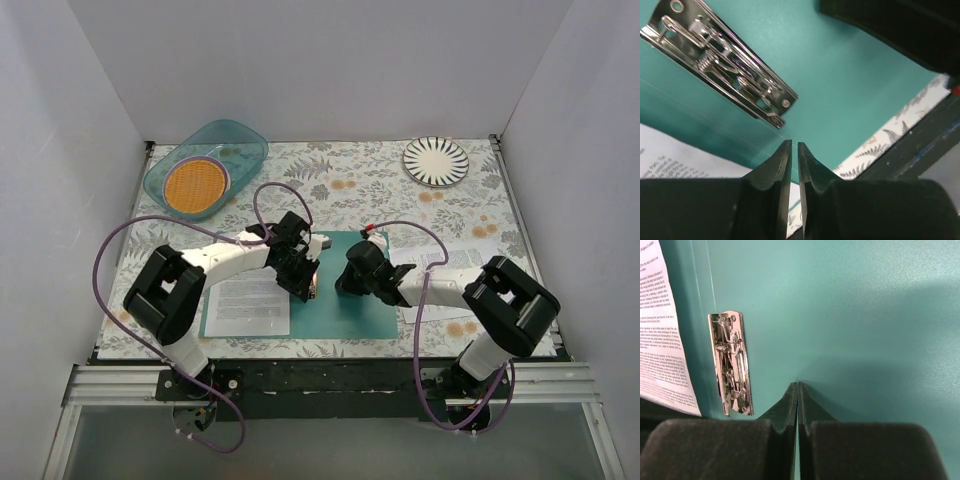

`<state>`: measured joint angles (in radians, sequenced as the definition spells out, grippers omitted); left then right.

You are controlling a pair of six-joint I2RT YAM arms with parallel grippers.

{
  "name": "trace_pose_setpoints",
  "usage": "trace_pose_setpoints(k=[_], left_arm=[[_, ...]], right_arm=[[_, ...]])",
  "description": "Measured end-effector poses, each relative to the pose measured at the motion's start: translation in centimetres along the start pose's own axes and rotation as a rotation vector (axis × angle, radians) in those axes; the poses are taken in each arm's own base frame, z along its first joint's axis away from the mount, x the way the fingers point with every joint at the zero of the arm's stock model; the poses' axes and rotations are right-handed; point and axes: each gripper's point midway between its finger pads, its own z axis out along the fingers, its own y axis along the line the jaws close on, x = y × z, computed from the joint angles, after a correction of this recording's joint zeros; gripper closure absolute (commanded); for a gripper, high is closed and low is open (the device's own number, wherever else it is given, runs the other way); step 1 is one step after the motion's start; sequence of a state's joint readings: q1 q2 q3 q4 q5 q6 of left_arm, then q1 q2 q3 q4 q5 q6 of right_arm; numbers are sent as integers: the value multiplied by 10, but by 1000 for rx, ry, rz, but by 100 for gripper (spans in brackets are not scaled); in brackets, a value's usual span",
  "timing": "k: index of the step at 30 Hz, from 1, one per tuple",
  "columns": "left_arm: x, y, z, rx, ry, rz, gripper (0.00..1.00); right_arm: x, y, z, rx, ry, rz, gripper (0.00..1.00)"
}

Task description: Put the files into the folder

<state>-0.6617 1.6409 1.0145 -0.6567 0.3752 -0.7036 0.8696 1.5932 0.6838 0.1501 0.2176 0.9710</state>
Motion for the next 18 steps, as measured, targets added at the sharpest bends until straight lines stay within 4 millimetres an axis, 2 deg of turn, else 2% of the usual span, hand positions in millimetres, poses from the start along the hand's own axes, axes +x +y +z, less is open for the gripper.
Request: trace_pose_setpoints(k=[6, 12, 18], left_arm=[[-1, 15, 23, -48, 68, -29, 93], [-15, 17, 26, -66, 62, -28, 93], [-30, 19, 27, -78, 39, -21, 93]], right_arm=[[3, -8, -6, 2, -11, 28, 99], [3, -19, -13, 9, -34, 58, 99], [3, -22, -16, 9, -48, 76, 99]])
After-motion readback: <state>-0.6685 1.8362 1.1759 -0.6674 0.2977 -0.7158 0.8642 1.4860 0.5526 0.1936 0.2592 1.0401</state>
